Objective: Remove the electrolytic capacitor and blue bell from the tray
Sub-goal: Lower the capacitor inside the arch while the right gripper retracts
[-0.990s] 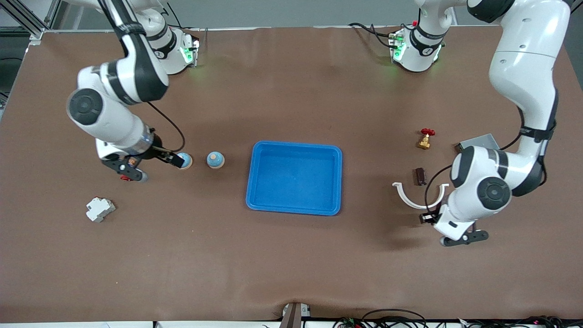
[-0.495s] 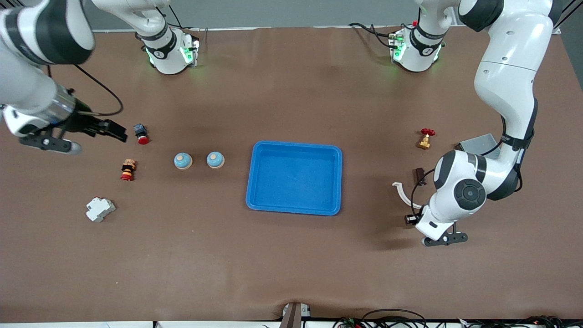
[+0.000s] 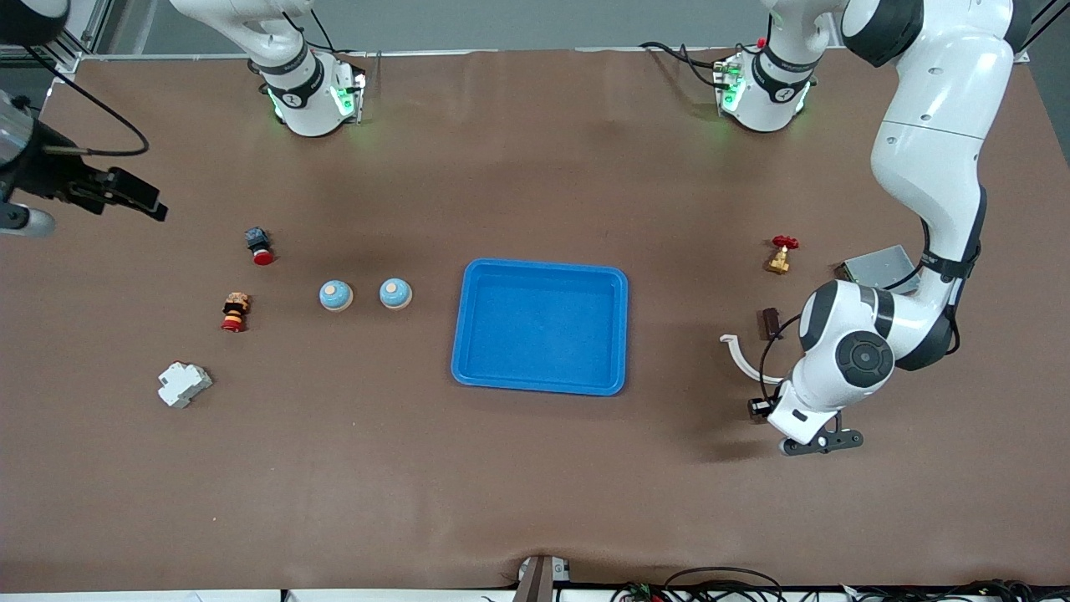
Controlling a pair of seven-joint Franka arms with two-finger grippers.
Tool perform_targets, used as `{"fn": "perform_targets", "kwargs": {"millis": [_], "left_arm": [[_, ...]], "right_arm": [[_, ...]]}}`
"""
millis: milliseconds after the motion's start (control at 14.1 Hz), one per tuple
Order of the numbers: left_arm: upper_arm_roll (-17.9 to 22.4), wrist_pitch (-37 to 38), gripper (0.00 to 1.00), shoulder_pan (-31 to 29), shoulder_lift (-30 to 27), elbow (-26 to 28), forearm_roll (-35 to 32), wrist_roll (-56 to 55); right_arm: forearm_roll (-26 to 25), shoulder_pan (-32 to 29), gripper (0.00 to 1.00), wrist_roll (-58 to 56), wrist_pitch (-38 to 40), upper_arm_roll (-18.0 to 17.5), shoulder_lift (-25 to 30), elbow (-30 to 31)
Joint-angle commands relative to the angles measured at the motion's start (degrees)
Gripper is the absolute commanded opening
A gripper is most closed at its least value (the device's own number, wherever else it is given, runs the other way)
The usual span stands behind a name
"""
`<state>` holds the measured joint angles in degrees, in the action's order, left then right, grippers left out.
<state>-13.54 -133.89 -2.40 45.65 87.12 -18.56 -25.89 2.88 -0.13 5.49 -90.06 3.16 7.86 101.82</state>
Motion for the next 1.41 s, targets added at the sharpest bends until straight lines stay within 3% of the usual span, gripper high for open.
{"fn": "perform_targets", "kwargs": {"millis": [0, 424, 848, 919, 990, 1131, 1202, 1273, 1343], "left_arm": [[0.45, -1.98, 0.00, 0.03, 1.11, -0.98, -1.47, 0.40], [0.45, -4.36, 0.00, -0.93, 1.29, -0.46, -1.30, -1.35], [0.36, -5.15, 0.02, -1.82, 1.20, -0.10, -1.39, -1.80], [0.36, -5.15, 0.09, -1.82, 1.20, -0.10, -1.30, -1.80], [0.36, -5.24, 0.24, -1.82, 1.20, -0.10, -1.30, -1.80], [0.36, -5.15, 0.60, -1.38, 1.29, -0.10, -1.21, -1.97], [0.36, -5.24, 0.87, -1.03, 1.46, -0.19, -1.65, -3.11], [0.36, -5.24, 1.00, -0.50, 1.46, -0.19, -1.65, -4.08], [0.36, -5.24, 1.00, -0.41, 1.38, -0.19, -1.65, -4.43]], "right_arm": [[-0.24, -1.45, 1.00, -0.83, 5.23, -0.52, 0.22, -4.87], [-0.24, -4.26, 1.00, -8.11, 6.56, 0.71, 2.60, -5.05], [-0.24, -4.26, 1.00, -8.39, 7.79, 1.24, 3.03, -5.75], [-0.24, -4.26, 1.00, -8.39, 8.14, 1.15, 3.12, -6.10], [-0.33, -4.26, 1.00, -8.30, 8.23, 1.06, 3.12, -6.11], [-0.68, -4.18, 1.00, -8.30, 8.23, 0.89, 3.12, -6.28], [-1.46, -4.09, 1.00, -8.21, 8.23, 0.71, 3.21, -6.28], [-1.64, -3.91, 1.00, -8.21, 8.23, 0.62, 3.21, -6.54], [-1.65, -3.83, 1.00, -8.04, 8.23, 0.45, 3.21, -6.72]]}}
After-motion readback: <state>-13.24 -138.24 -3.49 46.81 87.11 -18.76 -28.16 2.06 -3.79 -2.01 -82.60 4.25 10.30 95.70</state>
